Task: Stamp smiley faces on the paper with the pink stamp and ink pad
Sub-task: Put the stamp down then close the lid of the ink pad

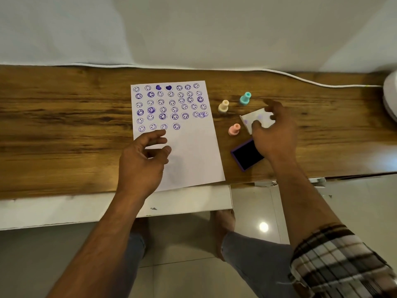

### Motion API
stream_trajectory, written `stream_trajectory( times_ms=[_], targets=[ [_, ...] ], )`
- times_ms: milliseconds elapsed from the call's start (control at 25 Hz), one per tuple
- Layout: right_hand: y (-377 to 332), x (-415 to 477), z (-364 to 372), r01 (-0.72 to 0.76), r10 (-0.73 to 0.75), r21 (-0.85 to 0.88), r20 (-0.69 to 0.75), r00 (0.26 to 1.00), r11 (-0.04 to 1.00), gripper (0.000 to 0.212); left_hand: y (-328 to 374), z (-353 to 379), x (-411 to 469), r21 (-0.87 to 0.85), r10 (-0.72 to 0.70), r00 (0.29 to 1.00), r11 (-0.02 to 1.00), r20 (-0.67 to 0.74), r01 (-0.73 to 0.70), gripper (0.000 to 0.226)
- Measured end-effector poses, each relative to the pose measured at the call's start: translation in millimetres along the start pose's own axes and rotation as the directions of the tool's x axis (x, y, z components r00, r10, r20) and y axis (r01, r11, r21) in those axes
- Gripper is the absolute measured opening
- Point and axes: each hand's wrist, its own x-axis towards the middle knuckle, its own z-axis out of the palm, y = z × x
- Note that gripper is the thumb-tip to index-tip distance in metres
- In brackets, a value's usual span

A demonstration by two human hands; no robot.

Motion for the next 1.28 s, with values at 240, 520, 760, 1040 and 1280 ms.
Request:
stream_trajectory(
  times_ms=[240,520,760,1040,1280],
  targets=[
    [16,21,6,-0.03,0.067,-0.341,0.096,0.993,0.94,0.099,-3,-1,1,0.003,0.015,1.0,1.0,-0.017,-0.015,0.037],
    [0,-1,-18,-0.064,0.058,-0.202,-0.034,0.998,0.977,0.106,2,-1,1,-0.046,0.012,0.998,0.999,-0.056,-0.014,0.036],
    [1,-71,-35,-0.015,0.048,-0.228,0.141,0.989,0.973,0.108,5,-2,1,-0.067,-0.007,0.997,0.998,-0.072,0.002,0.032],
    [15,-75,-17,0.002,0.06,-0.315,0.189,0.98,0.949,0.108,8,-2,3,-0.07,-0.016,0.996,0.998,-0.086,0.01,0.031],
    [15,-76,-5,0.04,0.032,-0.356,0.195,0.98,0.934,0.11,7,-1,3,-0.049,-0.029,0.996,0.998,-0.086,0.025,0.03]
  ],
)
